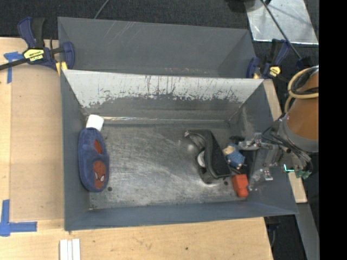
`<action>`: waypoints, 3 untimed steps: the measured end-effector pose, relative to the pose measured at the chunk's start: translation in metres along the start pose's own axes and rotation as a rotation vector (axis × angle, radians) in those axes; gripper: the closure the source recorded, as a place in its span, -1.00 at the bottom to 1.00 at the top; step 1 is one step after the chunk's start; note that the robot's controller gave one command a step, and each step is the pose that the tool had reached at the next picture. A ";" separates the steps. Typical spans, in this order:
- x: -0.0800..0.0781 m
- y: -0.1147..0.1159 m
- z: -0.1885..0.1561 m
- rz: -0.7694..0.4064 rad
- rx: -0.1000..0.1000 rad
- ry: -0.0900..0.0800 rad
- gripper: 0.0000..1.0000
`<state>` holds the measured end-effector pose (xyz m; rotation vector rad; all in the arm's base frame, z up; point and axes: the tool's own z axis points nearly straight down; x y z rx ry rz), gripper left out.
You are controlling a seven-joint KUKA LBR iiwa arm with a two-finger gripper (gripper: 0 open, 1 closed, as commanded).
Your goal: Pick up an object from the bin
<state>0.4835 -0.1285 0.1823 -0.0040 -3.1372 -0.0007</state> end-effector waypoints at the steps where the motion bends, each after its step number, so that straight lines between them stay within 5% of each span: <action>1: -0.014 0.001 0.105 0.093 0.002 -0.029 -1.00; 2: -0.025 0.000 0.098 0.090 0.009 -0.068 1.00; 3: -0.009 0.007 -0.033 0.097 0.002 -0.015 1.00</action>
Offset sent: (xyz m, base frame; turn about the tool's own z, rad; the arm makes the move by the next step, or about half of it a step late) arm 0.0064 0.0019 -0.1123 0.0919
